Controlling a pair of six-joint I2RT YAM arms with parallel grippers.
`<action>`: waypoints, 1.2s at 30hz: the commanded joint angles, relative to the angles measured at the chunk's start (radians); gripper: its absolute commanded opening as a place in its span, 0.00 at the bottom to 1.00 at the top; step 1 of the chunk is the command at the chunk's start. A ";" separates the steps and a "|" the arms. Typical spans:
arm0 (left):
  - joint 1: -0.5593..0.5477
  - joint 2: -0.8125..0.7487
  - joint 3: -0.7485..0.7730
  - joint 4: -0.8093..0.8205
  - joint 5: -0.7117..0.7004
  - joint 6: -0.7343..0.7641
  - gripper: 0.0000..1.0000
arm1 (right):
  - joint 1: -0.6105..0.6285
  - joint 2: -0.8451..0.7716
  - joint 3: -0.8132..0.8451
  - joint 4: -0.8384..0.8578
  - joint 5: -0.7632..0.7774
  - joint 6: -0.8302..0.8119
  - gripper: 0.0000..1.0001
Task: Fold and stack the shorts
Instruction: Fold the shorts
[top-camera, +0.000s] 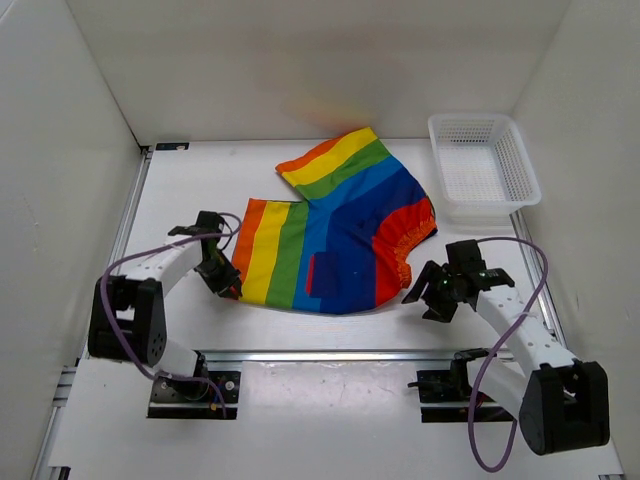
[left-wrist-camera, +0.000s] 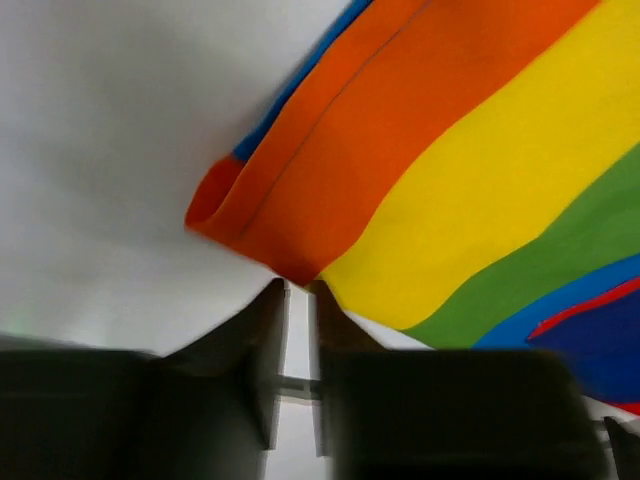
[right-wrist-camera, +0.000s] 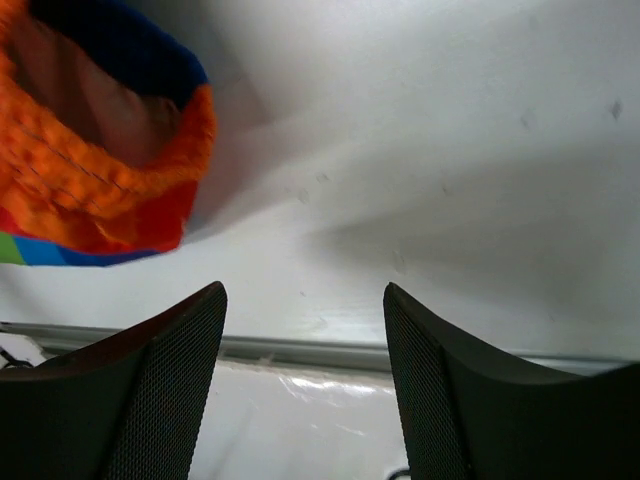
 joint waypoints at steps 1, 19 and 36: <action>-0.002 0.051 0.101 0.070 -0.056 0.020 0.22 | 0.003 0.052 -0.001 0.181 -0.035 0.041 0.69; -0.002 0.181 0.279 0.060 -0.059 0.057 0.10 | 0.023 0.452 0.166 0.505 -0.158 -0.011 0.56; -0.002 0.201 0.289 0.051 -0.059 0.086 0.10 | 0.092 0.559 0.280 0.446 0.057 0.038 0.00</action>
